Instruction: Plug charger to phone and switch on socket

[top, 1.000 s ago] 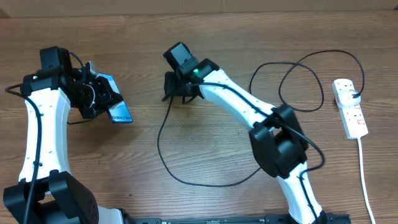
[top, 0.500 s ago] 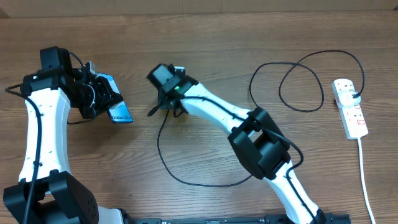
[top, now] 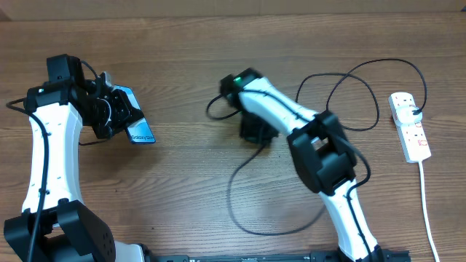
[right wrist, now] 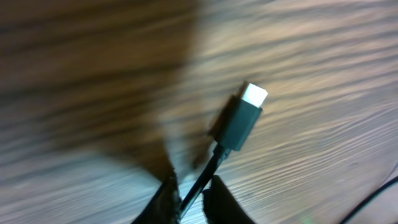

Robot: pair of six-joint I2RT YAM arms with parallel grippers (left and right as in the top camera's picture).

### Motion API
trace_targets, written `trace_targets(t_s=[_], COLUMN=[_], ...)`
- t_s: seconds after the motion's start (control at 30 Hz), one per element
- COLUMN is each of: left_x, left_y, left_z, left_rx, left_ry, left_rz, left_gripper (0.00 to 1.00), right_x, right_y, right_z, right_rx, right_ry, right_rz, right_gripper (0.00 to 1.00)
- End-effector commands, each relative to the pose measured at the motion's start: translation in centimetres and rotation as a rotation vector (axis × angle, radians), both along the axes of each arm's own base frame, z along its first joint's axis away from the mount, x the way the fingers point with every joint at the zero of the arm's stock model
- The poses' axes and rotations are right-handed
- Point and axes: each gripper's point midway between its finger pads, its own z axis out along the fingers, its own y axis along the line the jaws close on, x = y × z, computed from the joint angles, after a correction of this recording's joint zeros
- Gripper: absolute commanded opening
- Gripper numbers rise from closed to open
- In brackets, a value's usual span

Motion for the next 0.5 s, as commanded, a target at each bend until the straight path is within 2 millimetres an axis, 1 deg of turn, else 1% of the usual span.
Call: trace_targets(t_s=[0.0, 0.07, 0.1, 0.17, 0.23, 0.37, 0.47], left_x=[0.3, 0.3, 0.3, 0.3, 0.3, 0.6, 0.6], left_y=[-0.1, -0.1, -0.1, -0.1, -0.1, -0.1, 0.0], left_z=[0.6, 0.6, 0.6, 0.6, 0.6, 0.6, 0.7], left_rx=[-0.012, -0.012, -0.012, -0.012, -0.011, -0.009, -0.007], left_ry=[-0.029, -0.028, -0.026, -0.026, -0.029, -0.039, -0.042], left_rz=[-0.020, -0.020, -0.020, -0.020, -0.020, -0.020, -0.020], left_gripper=[0.04, 0.04, 0.04, 0.04, 0.04, 0.04, 0.04], right_x=[-0.2, 0.2, 0.4, 0.9, 1.5, 2.1, 2.0], right_y=[-0.3, 0.2, 0.3, 0.3, -0.2, -2.1, -2.6], right_z=[-2.3, -2.5, -2.6, -2.8, -2.8, -2.7, -2.6], right_rx=[0.061, 0.113, 0.136, 0.172, 0.169, 0.095, 0.073], right_ry=[0.065, 0.062, 0.059, 0.055, 0.040, 0.005, 0.001], right_rz=[-0.010, -0.060, -0.106, -0.160, -0.170, -0.238, -0.284], right_gripper=[0.26, 0.53, 0.56, 0.57, 0.57, 0.57, 0.57])
